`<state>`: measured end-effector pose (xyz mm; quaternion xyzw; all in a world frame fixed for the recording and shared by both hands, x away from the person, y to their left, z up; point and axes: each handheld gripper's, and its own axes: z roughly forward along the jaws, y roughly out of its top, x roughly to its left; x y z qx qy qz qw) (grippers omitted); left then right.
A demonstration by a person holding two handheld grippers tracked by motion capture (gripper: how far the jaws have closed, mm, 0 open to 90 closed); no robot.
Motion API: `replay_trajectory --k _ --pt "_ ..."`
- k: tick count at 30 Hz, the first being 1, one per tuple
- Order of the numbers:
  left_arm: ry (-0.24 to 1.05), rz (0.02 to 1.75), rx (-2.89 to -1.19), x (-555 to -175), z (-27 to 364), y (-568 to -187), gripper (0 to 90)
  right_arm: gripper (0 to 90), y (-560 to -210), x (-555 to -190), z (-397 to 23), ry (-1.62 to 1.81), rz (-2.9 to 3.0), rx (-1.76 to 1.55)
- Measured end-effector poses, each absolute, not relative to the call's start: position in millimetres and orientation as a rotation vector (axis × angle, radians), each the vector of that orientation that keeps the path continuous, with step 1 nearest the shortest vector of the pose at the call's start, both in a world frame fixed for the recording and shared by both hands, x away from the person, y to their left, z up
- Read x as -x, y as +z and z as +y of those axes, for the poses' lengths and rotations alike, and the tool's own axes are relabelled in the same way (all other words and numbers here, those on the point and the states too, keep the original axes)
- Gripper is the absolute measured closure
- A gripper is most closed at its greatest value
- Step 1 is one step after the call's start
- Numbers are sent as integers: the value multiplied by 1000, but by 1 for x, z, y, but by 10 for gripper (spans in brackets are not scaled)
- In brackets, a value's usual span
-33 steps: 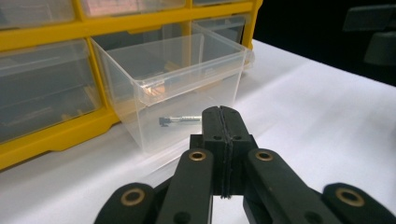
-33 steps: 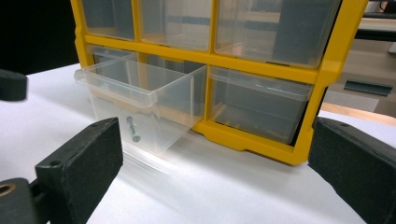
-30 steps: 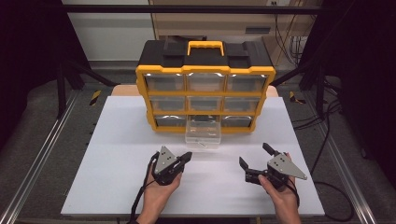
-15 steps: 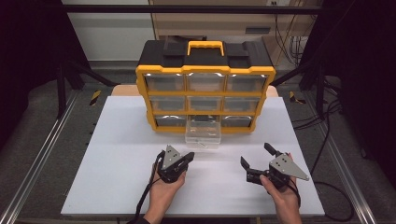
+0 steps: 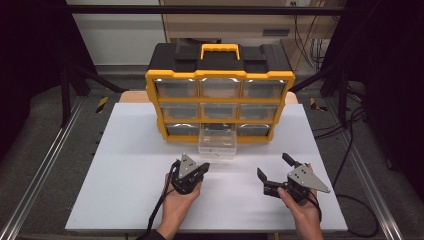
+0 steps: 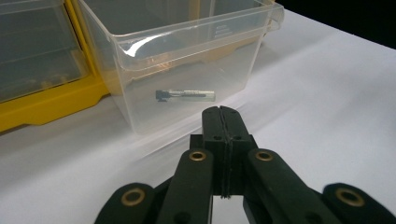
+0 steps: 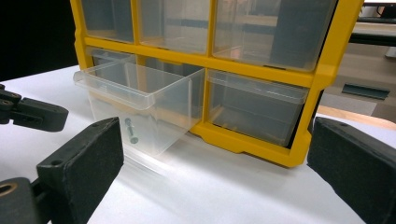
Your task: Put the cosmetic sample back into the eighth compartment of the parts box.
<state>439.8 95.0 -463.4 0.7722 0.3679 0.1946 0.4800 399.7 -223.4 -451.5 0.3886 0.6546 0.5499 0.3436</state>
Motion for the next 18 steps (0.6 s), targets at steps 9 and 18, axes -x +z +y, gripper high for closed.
replay_trajectory --k 9,18 --pt "467 913 -1897 -442 89 -465 900 42 -451 -400 -224 1431 1698 -1013" --pt "465 921 -1899 -444 85 -462 900 49 -451 -400 -225 1436 1699 -1013"
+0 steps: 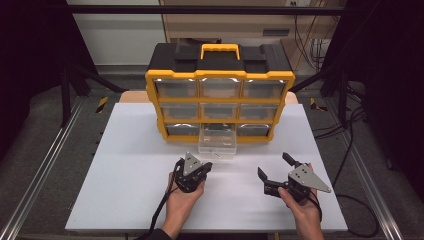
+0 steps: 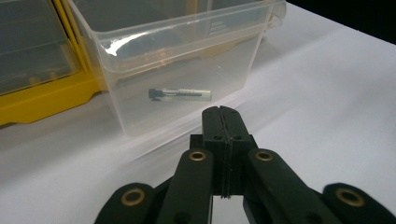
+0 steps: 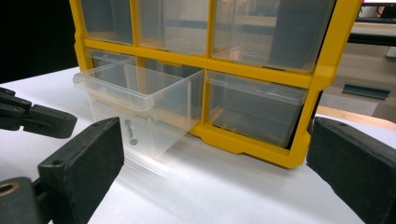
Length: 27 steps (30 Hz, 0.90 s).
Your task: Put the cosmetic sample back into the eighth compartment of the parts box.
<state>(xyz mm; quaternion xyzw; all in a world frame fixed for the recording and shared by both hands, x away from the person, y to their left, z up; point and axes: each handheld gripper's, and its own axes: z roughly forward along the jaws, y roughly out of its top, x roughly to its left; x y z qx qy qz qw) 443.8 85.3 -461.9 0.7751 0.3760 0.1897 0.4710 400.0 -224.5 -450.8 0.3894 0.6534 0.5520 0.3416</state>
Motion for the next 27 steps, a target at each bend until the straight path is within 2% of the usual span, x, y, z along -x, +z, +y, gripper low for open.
replay_trajectory --k 27 --pt "478 959 -1894 -458 79 -461 900 49 -450 -400 -225 1431 1699 -1007"
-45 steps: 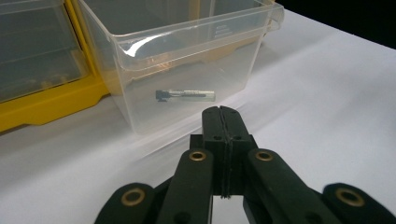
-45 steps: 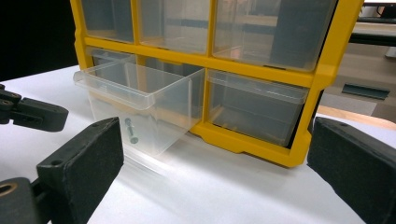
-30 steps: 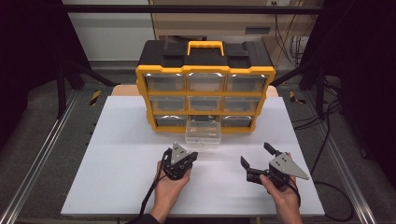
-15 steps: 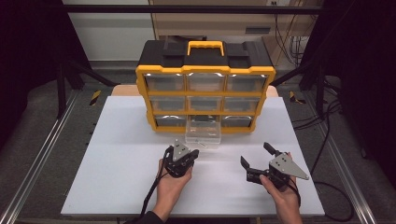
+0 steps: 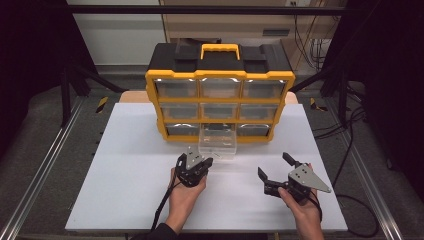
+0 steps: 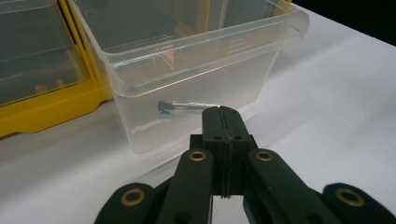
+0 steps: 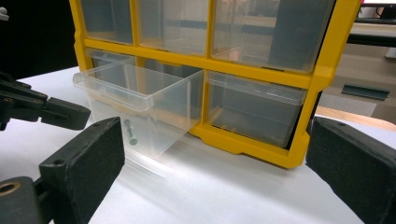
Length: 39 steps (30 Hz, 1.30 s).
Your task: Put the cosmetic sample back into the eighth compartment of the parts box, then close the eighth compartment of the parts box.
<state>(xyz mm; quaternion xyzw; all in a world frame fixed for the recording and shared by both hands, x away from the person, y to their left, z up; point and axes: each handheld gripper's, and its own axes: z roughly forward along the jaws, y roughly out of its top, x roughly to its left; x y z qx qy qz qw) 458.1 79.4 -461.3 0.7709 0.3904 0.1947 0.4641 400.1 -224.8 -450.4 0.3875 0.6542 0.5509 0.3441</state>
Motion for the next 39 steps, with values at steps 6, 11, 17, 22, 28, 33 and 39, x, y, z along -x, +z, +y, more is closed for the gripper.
replay_trajectory --k 6,11,17,22,28,33,39 --pt "488 973 -1886 -462 79 -462 900 49 -450 -400 -225 1432 1700 -1009" --pt "500 976 -1877 -464 82 -461 900 49 -450 -400 -223 1433 1702 -1000" --pt "504 970 -1885 -465 79 -461 900 49 -451 -400 -224 1441 1694 -1015" --pt "504 977 -1888 -466 78 -461 900 49 -450 -398 -227 1444 1681 -1023" --pt "525 981 -1890 -472 81 -456 900 52 -450 -400 -229 1442 1665 -1038" --pt "524 985 -1896 -474 79 -457 900 52 -451 -401 -227 1440 1678 -1033" --pt "538 974 -1894 -475 75 -456 900 52 -451 -400 -225 1427 1690 -1013"
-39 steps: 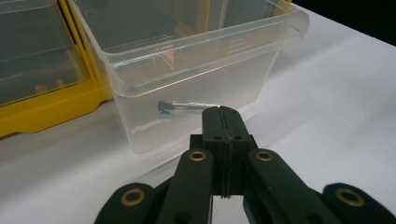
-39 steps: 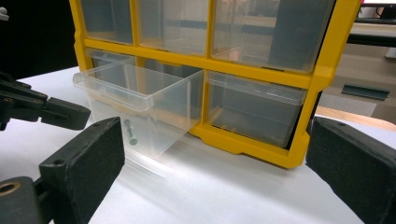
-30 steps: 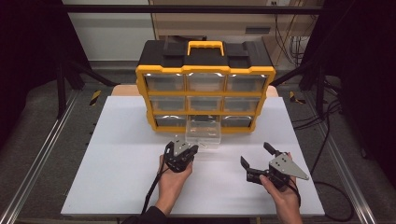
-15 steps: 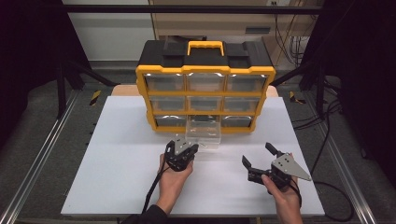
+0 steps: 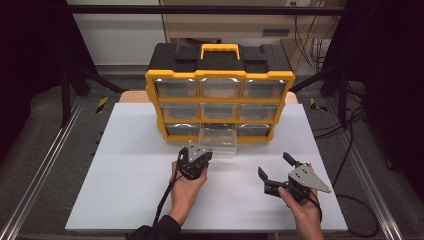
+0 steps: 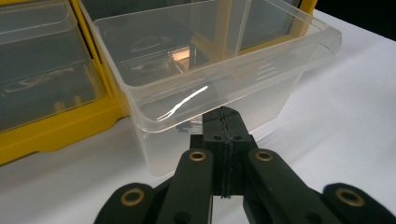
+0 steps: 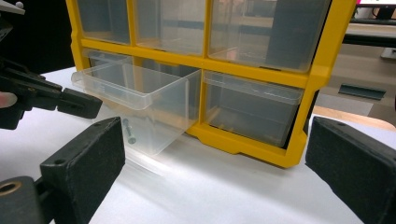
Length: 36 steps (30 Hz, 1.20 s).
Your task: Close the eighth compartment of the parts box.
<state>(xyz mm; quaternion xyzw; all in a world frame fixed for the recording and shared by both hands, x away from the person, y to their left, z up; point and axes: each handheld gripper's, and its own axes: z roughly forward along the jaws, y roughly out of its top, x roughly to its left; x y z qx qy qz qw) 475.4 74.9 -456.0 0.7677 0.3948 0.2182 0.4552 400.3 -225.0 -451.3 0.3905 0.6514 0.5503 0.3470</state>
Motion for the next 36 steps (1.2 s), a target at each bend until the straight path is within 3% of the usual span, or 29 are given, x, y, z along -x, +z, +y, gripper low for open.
replay_trajectory --k 36 --pt "554 998 -1887 -500 68 -449 900 53 -452 -401 -220 1428 1712 -1007"
